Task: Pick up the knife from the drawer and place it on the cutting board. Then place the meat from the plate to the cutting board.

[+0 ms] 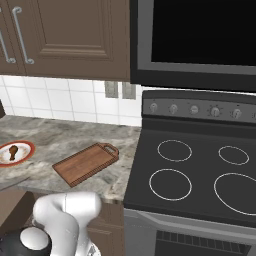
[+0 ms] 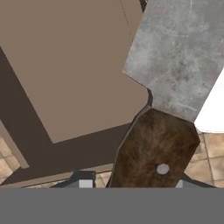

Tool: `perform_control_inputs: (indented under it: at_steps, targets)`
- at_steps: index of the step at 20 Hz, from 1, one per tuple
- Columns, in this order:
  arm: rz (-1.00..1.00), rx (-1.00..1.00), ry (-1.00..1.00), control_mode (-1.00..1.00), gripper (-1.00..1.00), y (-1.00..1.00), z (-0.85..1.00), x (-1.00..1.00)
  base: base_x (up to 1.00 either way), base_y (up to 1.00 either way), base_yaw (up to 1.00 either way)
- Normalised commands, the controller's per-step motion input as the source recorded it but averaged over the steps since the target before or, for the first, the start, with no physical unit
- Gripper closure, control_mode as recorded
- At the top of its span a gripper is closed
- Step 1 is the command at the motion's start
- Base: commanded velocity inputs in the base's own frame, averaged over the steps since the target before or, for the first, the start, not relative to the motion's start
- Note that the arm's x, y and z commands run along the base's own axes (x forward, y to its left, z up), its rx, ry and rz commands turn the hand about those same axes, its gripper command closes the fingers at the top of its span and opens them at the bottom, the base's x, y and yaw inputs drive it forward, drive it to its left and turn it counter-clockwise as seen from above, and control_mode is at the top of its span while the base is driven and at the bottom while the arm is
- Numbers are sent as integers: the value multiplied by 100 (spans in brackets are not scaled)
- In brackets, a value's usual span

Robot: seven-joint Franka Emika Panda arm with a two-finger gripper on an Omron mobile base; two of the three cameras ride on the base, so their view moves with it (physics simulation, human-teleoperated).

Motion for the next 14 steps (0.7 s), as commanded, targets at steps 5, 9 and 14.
perform_control_inputs:
  at_steps: [5,9,14]
  targets:
    - [-1,4,-5,-100,100,-49,48,15,0,0,0]
    - [-1,1,-2,-100,100,-46,47,24,0,0,0]
    - [-2,0,0,-100,100,-45,41,32,0,0,0]
